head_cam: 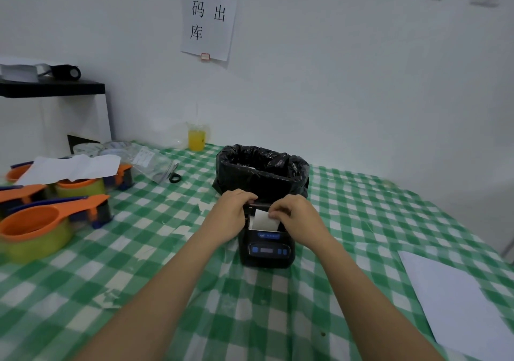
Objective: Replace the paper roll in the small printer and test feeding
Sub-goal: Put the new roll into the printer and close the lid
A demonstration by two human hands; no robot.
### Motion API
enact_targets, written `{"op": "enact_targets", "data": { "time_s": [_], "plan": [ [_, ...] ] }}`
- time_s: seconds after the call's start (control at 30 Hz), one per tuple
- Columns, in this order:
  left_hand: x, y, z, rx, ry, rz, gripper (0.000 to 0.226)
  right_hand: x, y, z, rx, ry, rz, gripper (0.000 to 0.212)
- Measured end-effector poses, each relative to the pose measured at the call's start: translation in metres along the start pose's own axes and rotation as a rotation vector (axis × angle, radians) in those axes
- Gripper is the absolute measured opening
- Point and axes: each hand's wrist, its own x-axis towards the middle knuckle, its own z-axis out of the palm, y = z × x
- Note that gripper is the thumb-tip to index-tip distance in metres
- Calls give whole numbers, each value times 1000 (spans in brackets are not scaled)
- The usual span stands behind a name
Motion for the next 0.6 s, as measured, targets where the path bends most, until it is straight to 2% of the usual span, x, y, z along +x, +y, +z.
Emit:
{"op": "enact_targets", "data": {
  "time_s": [0.23,0.6],
  "plan": [
    [-27,8,1,-45,-63,-83,55,-1,0,2,68,-1,30,9],
    [-42,12,3,95,-119,-74,65,-4,3,6,150,15,90,7]
  ]
}}
